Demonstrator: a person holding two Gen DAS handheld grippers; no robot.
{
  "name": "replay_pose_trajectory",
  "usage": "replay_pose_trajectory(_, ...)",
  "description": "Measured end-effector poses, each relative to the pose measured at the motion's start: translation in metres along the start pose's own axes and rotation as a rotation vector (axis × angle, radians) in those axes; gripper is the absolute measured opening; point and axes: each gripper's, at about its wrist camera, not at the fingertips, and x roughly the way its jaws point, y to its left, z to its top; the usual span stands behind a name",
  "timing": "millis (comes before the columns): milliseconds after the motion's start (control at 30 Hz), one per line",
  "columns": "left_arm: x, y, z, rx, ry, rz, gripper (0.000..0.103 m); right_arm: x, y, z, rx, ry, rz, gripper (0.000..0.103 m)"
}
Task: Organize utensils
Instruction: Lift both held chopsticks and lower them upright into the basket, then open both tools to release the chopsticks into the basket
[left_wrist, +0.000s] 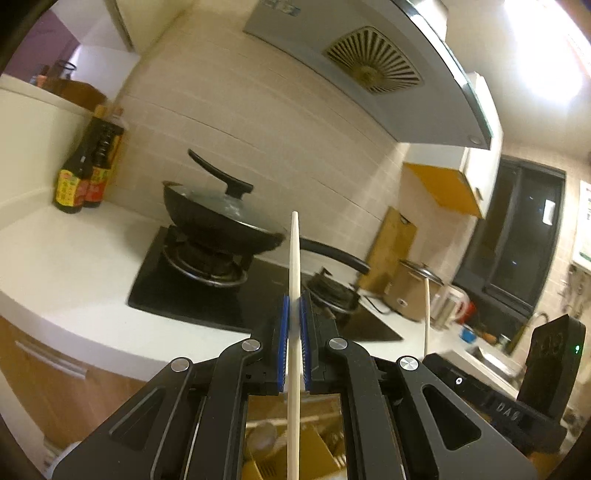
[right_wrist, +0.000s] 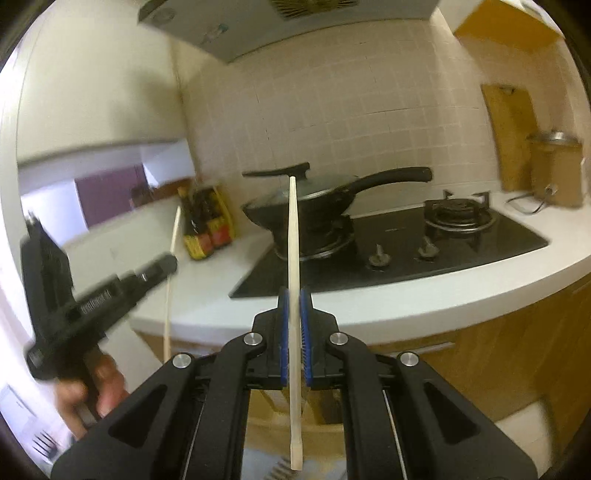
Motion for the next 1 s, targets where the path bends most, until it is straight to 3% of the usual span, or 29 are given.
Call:
replay_pose_trajectory(200,0.018,-0.004,-0.019,0.050,-0.064,0.119,0.004,0.027,-0.023,-0.006,0.058,-0.038,-0.069,0.004)
replay_pose_trajectory(400,0.024,0.003,-0.031,0.076,-0.120,0.208,0.004,0.042,-0.019,-0.020,0.009,-0.092,-0.158,0.004)
replay_pose_trajectory(533,0.021,-0.002,-0.040,0.121,-0.171,0.269,0.004,0.049,-0.022,-0.025,0.010,-0.106,-0.170,0.004)
replay_pose_trajectory(700,0.014,-0.008,-0.053,0.172,-0.202,0.292,0.004,0.048,-0.022,-0.035,-0.002,-0.135,-0.180,0.004)
replay_pose_trajectory(867,0.004,-0.005,-0.058,0.159,-0.191,0.267,0.005,0.038,-0.016,-0.043,-0.033,-0.134,-0.162,0.005)
replay_pose_trajectory(1000,-0.010,-0.004,-0.060,0.157,-0.164,0.258,0.017,0.019,-0.010,-0.051,-0.057,-0.108,-0.141,0.009)
